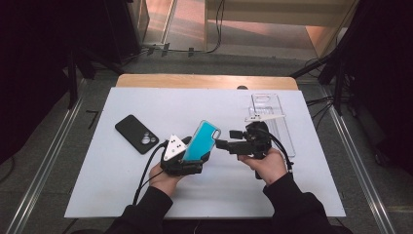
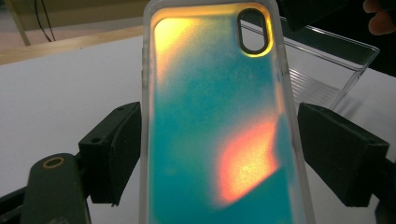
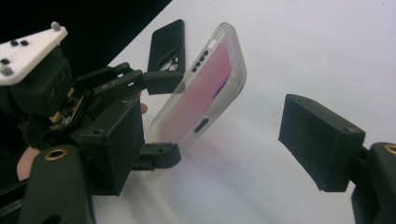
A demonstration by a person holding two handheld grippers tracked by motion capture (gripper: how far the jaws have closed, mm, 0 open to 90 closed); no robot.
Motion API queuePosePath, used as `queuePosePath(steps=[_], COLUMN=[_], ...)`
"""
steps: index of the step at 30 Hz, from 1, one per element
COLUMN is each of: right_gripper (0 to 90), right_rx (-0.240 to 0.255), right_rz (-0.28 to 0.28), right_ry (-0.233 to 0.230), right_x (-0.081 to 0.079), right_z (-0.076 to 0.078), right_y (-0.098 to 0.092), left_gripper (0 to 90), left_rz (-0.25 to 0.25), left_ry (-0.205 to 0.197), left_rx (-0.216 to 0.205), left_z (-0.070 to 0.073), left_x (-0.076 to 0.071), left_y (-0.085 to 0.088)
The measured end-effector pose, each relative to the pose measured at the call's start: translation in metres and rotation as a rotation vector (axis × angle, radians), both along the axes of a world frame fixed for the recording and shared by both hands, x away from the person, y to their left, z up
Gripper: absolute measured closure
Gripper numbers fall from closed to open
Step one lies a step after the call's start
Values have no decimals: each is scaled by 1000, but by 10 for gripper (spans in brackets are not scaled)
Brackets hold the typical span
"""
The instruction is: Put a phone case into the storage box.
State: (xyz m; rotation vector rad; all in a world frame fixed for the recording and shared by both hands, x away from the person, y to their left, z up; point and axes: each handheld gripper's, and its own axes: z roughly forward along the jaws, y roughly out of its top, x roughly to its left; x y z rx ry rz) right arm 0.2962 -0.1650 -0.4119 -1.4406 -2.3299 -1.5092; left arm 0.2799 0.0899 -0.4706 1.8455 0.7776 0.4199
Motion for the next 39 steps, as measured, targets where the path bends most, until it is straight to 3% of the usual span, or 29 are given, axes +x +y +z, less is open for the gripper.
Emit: queuePosePath(steps=[7, 13, 15, 22, 25, 30, 35, 39], right_gripper=[226, 304, 399, 510, 554, 736, 762, 764], right_rx=[-10, 16, 18, 64, 80, 110, 159, 169], right_rz=[7, 9, 15, -4, -3, -4, 6, 6], right_ry=[23, 86, 115, 226, 243, 273, 303, 312], right_x=[11, 21, 25, 33, 34, 37, 37, 37], right_z=[-4, -5, -3, -1, -1, -3, -3, -2], right_y=[12, 18, 19, 19, 19, 16, 14, 12], left_gripper=[169, 169, 169, 168, 168, 168, 168, 167], left_rz=[15, 22, 25, 34, 34, 40, 45, 37], left_ry=[-23, -14, -8, 7, 14, 7, -10, 7], left_rx=[-28, -52, -57, -69, -80, -72, -69, -62], left_z=[-1, -1, 0, 3, 4, 4, 5, 8], left_x=[-4, -8, -9, -13, -13, -14, -15, -15], left_y=[0, -5, -6, -10, -11, -11, -12, -13])
